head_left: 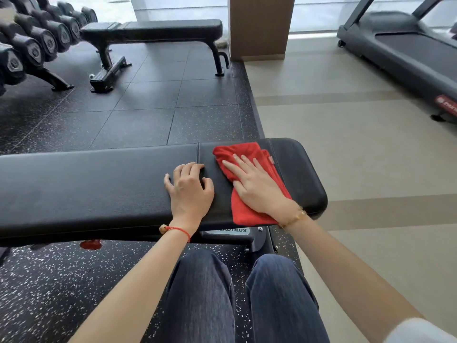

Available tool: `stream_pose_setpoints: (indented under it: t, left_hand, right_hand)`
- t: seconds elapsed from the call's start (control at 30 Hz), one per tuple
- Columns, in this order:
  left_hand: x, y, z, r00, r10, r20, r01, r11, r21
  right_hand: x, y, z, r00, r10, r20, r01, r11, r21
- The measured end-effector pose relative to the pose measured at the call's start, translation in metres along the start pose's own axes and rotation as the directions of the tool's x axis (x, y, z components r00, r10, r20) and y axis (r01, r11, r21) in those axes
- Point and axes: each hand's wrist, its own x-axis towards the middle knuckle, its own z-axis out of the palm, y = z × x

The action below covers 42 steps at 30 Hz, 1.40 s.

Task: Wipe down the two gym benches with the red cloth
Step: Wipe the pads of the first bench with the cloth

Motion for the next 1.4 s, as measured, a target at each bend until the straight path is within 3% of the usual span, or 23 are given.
stream_pose_setpoints:
  t: [0.17, 0.43, 0.7, 0.83, 0.97, 1.07, 1.17, 1.4]
  left_hand:
    - [0.000, -0.001, 0.000, 1.000, 0.004, 0.014, -0.004, 1.000, -0.006]
    - [-0.001, 0.001, 0.000, 1.000, 0.002, 0.025, -0.002, 1.000, -0.009]
    - [0.002, -0.013, -0.022, 0.996, 0.055, 0.073, -0.050, 0.997, -0.062]
    - [0.003, -0.052, -0.046, 0.996, 0.083, -0.016, -0.082, 0.994, 0.074]
    - [0.005, -0.084, -0.052, 1.000, 0.012, -0.005, -0.011, 0.991, 0.131]
    - [0.004, -0.087, -0.047, 0.999, -0.031, -0.008, 0.032, 0.995, 0.099]
    - [0.005, -0.086, -0.045, 0.998, -0.046, -0.031, 0.049, 0.994, 0.094]
    - [0.004, -0.085, -0.049, 0.998, -0.043, -0.039, 0.047, 0.994, 0.101]
  right_hand:
    - [-0.049, 0.047, -0.016, 0.988, 0.139, -0.067, -0.139, 0.990, 0.006]
    - [0.023, 0.093, -0.032, 0.931, 0.363, -0.030, -0.364, 0.930, -0.055]
    - [0.034, 0.089, -0.029, 0.942, 0.332, -0.046, -0.331, 0.943, 0.028]
    - [0.036, 0.091, -0.028, 0.949, 0.313, -0.040, -0.309, 0.947, 0.083]
    - [0.040, 0.083, -0.025, 0.973, 0.229, -0.005, -0.227, 0.967, 0.117]
    - [0.050, 0.062, -0.016, 0.994, 0.107, 0.037, -0.110, 0.988, 0.110]
    - [0.067, 0.036, -0.006, 0.995, 0.076, 0.065, -0.082, 0.991, 0.104]
    - [0.083, -0.065, 0.025, 0.984, -0.125, 0.126, 0.119, 0.991, 0.054]
